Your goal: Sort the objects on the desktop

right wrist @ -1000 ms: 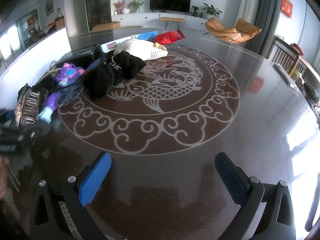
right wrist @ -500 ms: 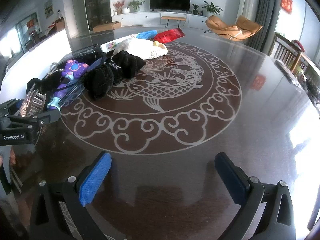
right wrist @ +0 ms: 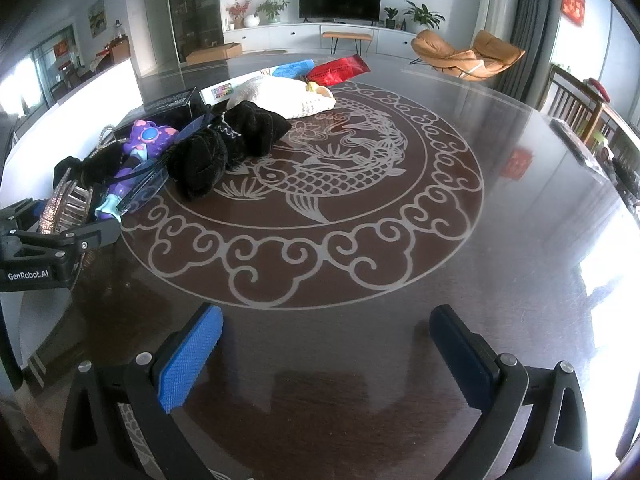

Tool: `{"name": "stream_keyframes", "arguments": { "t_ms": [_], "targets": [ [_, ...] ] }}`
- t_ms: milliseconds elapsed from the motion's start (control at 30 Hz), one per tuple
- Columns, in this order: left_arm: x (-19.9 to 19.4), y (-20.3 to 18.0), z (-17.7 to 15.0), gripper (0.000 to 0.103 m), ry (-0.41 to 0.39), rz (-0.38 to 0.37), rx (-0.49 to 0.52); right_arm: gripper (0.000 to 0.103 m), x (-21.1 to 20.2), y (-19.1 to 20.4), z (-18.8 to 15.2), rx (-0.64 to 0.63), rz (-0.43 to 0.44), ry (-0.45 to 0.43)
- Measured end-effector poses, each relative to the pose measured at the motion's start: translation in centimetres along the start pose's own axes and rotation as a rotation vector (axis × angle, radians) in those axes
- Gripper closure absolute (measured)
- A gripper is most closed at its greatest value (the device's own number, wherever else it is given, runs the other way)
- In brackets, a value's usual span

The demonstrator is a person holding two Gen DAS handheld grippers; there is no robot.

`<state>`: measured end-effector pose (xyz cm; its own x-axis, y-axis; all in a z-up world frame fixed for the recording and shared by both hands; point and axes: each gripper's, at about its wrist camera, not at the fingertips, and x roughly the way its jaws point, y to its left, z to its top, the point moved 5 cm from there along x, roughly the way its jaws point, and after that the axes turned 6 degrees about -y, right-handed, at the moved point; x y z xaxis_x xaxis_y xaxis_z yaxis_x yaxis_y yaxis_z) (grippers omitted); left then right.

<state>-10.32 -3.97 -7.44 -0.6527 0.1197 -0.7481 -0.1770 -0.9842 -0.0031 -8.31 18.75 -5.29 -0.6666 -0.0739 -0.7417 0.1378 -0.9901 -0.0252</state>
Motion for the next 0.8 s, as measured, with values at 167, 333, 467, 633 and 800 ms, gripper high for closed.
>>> {"name": "stream_keyframes", "arguments": {
  "t_ms": [167,333,467,633,800],
  "targets": [
    [0.0,-0.01,-0.01,0.0,0.0,0.0,0.0,0.0,0.08,0.01,0.01,0.001,0.001,0.001],
    [0.0,-0.02,-0.03,0.0,0.0,0.0,0.0,0.0,0.07,-0.05,0.0,-0.002,-0.003,0.0],
    [0.0,-0.03,-0.03,0.0,0.0,0.0,0.0,0.0,0.12,-0.08,0.0,0.006,0.005,0.003],
    [0.0,-0.04,-0.05,0.0,0.0,0.0,0.0,0.0,0.09,-0.02,0.03,0.001,0.0,0.001],
    [-0.01,-0.02,-0.07,0.0,-0.001,0.0,0.0,0.0,0.18,0.0,0.05,0.008,0.006,0.004]
  ]
}}
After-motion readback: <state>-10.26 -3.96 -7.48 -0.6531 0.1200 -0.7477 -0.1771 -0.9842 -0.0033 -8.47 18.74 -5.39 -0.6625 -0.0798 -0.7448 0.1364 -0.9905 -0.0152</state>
